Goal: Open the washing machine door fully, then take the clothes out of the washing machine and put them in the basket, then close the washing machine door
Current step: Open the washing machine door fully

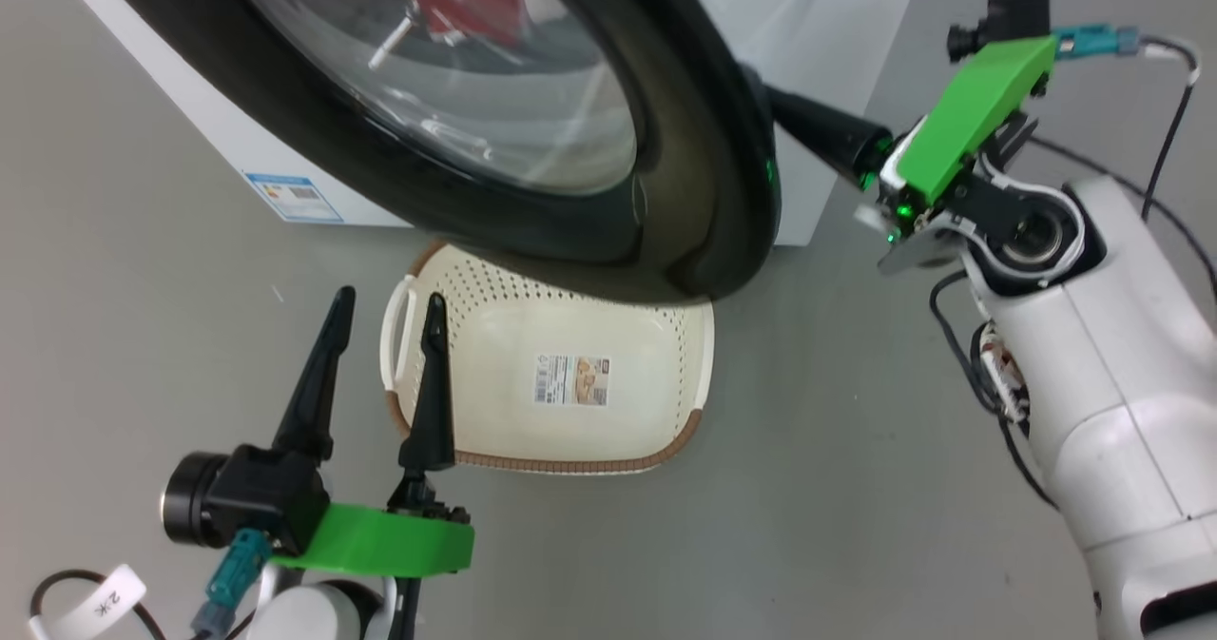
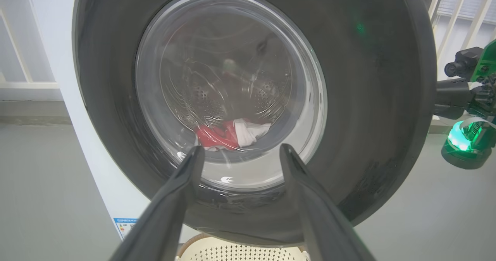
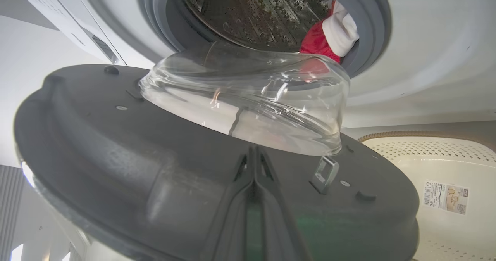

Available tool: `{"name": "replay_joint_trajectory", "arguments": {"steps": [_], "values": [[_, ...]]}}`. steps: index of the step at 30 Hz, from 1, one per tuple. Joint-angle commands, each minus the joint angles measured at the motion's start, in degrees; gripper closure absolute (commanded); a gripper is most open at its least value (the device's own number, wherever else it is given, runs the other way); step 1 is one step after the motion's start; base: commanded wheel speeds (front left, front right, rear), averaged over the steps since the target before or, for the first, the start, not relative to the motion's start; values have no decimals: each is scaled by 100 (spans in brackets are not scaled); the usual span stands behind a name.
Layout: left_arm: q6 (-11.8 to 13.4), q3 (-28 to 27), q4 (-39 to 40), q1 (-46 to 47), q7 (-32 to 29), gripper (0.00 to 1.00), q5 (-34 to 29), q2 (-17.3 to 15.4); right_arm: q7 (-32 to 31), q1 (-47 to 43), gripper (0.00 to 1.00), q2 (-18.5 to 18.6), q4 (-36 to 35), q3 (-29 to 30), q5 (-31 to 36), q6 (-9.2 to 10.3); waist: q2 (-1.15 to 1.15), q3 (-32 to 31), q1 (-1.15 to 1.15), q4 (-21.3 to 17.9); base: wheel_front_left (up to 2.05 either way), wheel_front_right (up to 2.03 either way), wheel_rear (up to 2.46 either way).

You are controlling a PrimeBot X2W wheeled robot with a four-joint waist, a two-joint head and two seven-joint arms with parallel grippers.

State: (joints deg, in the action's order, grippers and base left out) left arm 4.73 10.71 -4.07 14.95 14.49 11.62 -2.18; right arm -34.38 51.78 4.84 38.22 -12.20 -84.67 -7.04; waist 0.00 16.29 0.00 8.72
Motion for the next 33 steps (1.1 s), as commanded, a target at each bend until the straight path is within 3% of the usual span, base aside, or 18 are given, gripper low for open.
{"name": "replay_joint_trajectory", "arguments": {"steps": [1, 33], "values": [[5, -211, 138, -68, 51, 0, -66, -72, -68, -97, 100, -193, -285, -152, -110, -45, 0, -165, 0, 70, 0, 0, 0], [245, -116, 363, -875, -190, 0, 62, -117, 151, -1786, 100, -196, -1532, -1359, -1029, -45, 0, -1057, 0, 1018, 0, 0, 0]]}}
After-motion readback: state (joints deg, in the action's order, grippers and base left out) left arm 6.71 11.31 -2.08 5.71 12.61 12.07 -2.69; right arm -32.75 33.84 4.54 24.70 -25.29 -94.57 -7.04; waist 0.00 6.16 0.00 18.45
